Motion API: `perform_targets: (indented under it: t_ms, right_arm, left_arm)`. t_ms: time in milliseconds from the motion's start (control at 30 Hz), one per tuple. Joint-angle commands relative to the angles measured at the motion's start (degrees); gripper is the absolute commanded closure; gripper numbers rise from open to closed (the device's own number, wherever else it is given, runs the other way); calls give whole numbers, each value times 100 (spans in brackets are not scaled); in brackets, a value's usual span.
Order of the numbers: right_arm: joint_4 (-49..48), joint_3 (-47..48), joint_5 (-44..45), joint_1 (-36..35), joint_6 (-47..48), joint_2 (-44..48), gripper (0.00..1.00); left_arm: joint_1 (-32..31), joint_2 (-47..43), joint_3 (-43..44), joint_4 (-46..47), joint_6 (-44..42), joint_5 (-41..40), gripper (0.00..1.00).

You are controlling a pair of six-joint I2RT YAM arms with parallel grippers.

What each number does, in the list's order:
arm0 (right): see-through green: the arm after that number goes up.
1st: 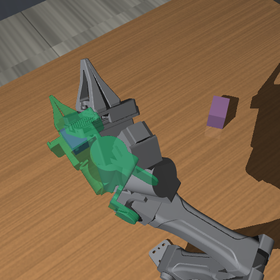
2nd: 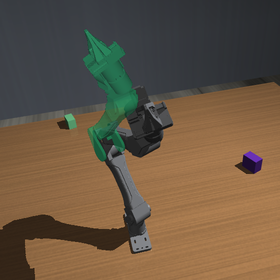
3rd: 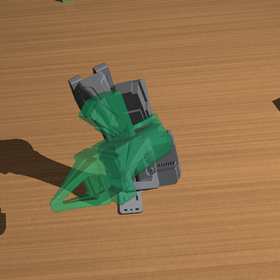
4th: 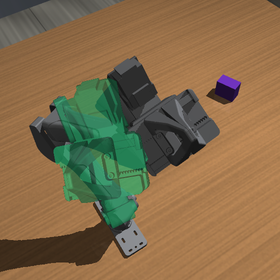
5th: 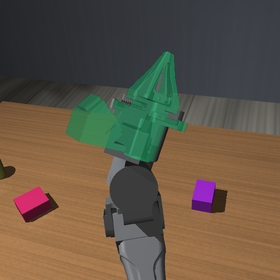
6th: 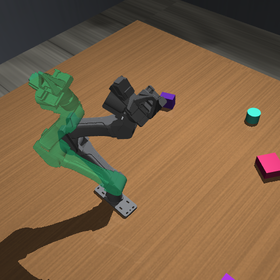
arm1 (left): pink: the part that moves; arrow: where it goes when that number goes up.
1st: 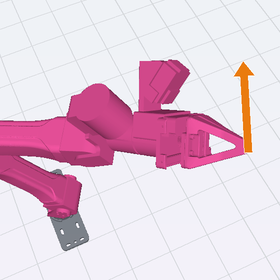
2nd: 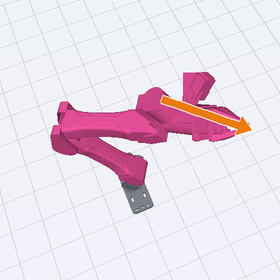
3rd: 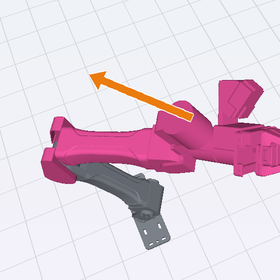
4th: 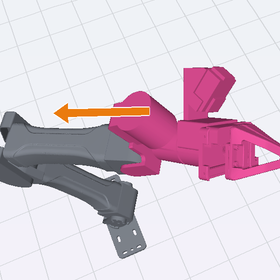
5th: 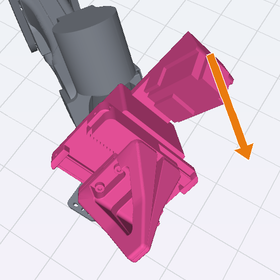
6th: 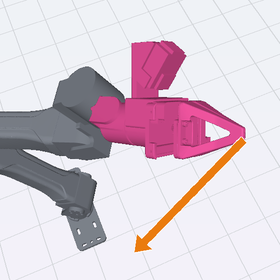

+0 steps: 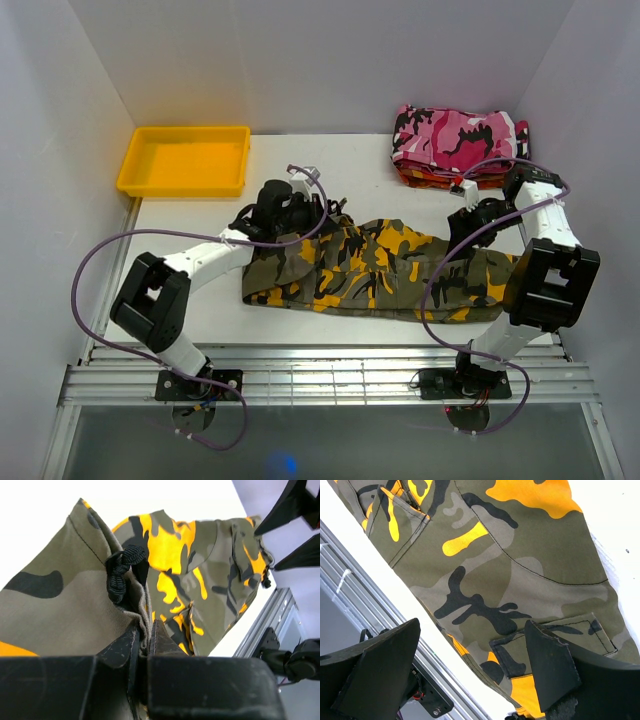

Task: Fold and stack the trousers
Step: Fold the trousers

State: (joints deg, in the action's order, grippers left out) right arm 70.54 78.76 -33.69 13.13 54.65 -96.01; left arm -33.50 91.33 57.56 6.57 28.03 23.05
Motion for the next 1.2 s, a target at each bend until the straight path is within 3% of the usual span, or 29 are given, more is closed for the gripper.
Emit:
perform_targets:
  t_ms: [0, 333, 400, 433, 533, 567, 600, 833, 933, 967, 1033, 1067, 1167]
  right_arm:
    - [162, 201, -234, 6, 45, -32, 10]
    - [197, 315, -278, 6, 45, -181, 10]
    - [197, 324, -261, 6, 45, -173, 10]
    - [197, 333, -252, 6, 45, -155, 10]
    - [188, 333, -252, -47, 37, -112, 10]
    - [170, 307, -243, -108, -16, -103, 10]
    - [109, 298, -252, -152, -51, -94, 10]
    - [-593, 271, -463, -942, -1034, -208, 8]
    - [-1312, 359, -524, -1347, -1816, -225, 3]
    - [-1489, 377, -550, -1678, -2009, -252, 1]
    - [-1788, 499, -542, -1927, -2362, -435, 10]
    - [-1859, 561, -316, -2171, -2511, -523, 11]
    - [-2052, 754, -121, -2533, -2880, -919, 10]
  left_arm:
    - [-271, -81, 81, 161, 80, -150, 100]
    - [-974, 1281, 10, 231, -148, 340, 97]
    - [-1132, 1413, -60, 205, -201, 375, 77]
    - [-1176, 1440, -78, 144, -228, 376, 57]
    - [-1221, 1116, -253, 3, -263, 358, 28]
    - [-1221, 950, -332, -102, -272, 367, 10]
    - [-1221, 574, -324, -199, -420, 445, 7]
    - [-791, -1299, -272, -1068, -685, 754, 5]
    - [33, -1539, -350, -1771, -624, 788, 11]
    - [732, -1609, -412, -2008, -545, 937, 12]
    - [1378, -1671, -648, -2159, -596, 1236, 13]
    - [1912, -1723, -702, -2308, -745, 1298, 12]
    - [2722, -1829, -843, -2537, -1009, 1509, 12]
